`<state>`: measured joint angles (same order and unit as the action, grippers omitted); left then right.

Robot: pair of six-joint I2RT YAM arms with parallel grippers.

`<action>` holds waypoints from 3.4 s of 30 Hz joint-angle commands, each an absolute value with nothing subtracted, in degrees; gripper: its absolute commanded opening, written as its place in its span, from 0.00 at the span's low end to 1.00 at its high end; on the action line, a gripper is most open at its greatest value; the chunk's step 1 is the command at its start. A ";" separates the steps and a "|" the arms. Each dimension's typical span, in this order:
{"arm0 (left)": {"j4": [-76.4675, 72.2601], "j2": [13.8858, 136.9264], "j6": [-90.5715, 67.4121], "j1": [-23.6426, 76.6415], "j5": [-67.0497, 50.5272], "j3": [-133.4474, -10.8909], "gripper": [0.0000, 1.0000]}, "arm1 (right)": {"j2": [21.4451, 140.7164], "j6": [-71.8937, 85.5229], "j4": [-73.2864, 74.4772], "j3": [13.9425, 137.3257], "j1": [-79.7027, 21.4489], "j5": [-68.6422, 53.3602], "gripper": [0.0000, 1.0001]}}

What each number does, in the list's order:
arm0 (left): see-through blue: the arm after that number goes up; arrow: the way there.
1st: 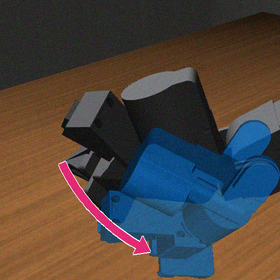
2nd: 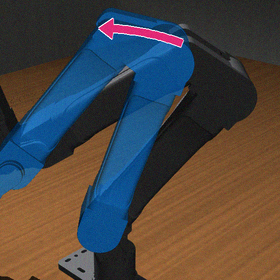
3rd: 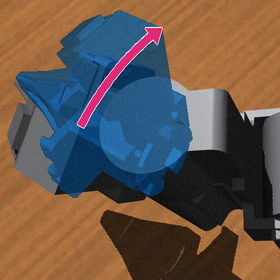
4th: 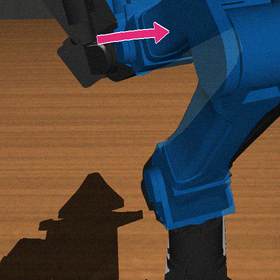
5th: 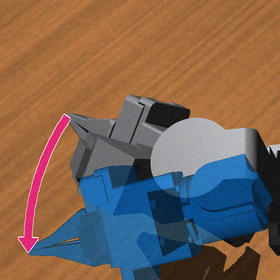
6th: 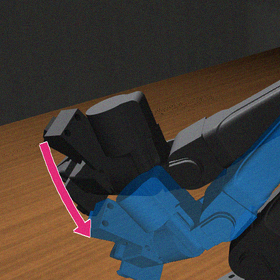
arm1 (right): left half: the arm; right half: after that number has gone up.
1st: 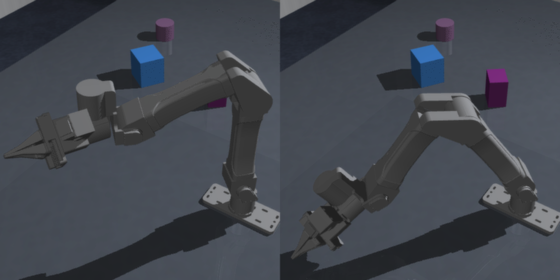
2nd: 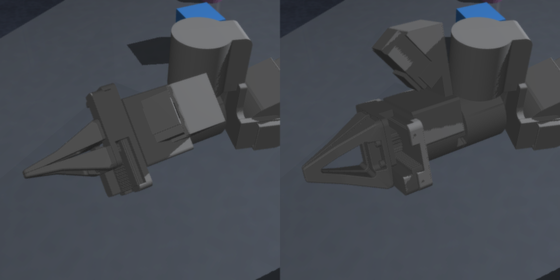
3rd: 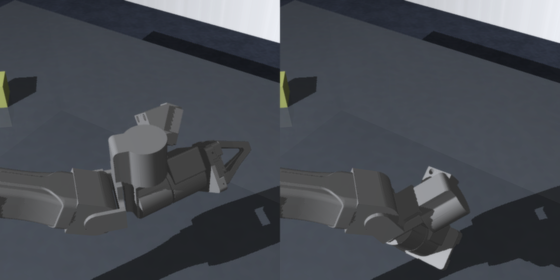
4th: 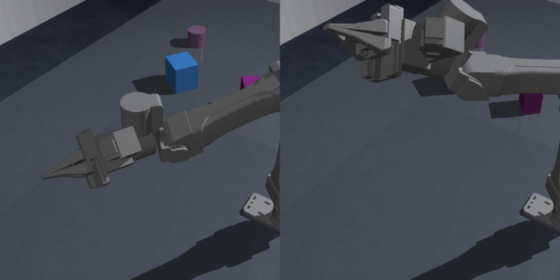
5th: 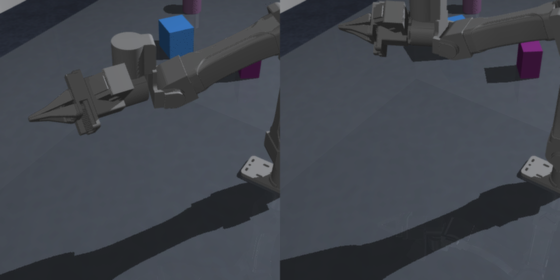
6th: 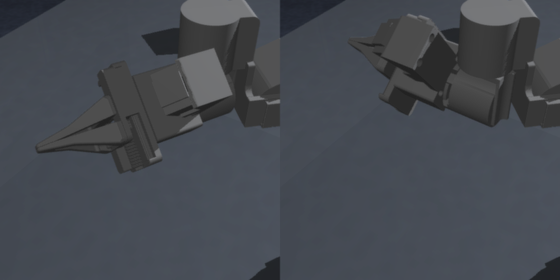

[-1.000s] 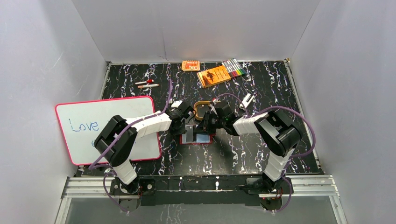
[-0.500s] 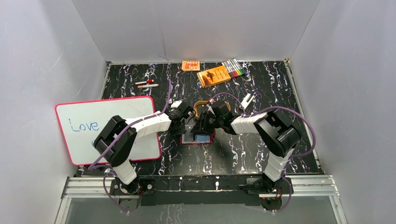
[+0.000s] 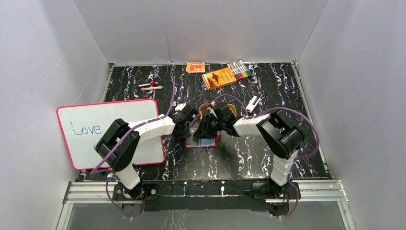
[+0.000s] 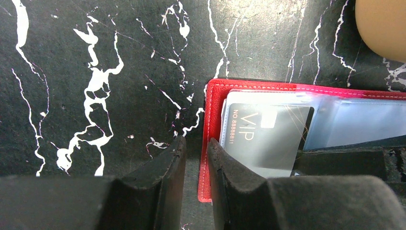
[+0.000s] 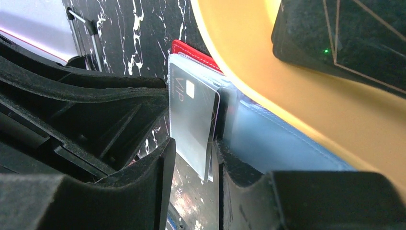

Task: Put the credit cards into the card holder
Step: Insert the credit card into the card holder, then close the card holder at the center of the board.

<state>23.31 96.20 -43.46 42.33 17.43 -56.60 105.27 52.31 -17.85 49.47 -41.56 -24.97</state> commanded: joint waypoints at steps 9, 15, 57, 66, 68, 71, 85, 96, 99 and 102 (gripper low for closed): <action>24.60 92.51 -43.95 42.62 16.85 -55.46 0.34 | 90.39 42.46 5.20 54.38 -42.64 -15.60 0.60; 25.31 90.05 -43.34 42.62 16.58 -56.21 0.44 | 80.62 36.70 19.54 55.97 -42.49 -4.70 0.66; 18.20 85.53 -44.33 43.16 7.15 -50.03 0.49 | 69.82 29.86 26.81 48.27 -39.93 6.21 0.00; 14.46 93.52 -46.00 46.98 4.92 -51.29 0.40 | 62.61 27.56 18.28 45.97 -39.93 -8.97 0.00; 13.59 94.84 -46.20 47.45 4.26 -51.37 0.37 | 63.19 28.58 15.58 45.65 -39.98 -11.09 0.00; 11.43 96.13 -46.88 47.70 2.57 -50.57 0.33 | 65.00 31.30 10.94 44.14 -39.97 -12.75 0.00; 9.55 89.62 -49.97 48.35 3.09 -45.13 0.10 | 77.05 36.04 -1.51 42.41 -40.07 -14.44 0.00; 11.03 83.60 -51.89 48.35 4.68 -40.88 0.00 | 86.29 39.57 -3.21 46.47 -41.49 -14.02 0.00; 12.28 82.03 -51.90 48.34 6.20 -40.92 0.00 | 86.69 39.60 -1.38 48.49 -42.28 -14.59 0.15; 13.04 81.33 -51.41 48.35 7.39 -41.30 0.00 | 84.47 39.83 1.38 50.03 -42.35 -14.16 0.42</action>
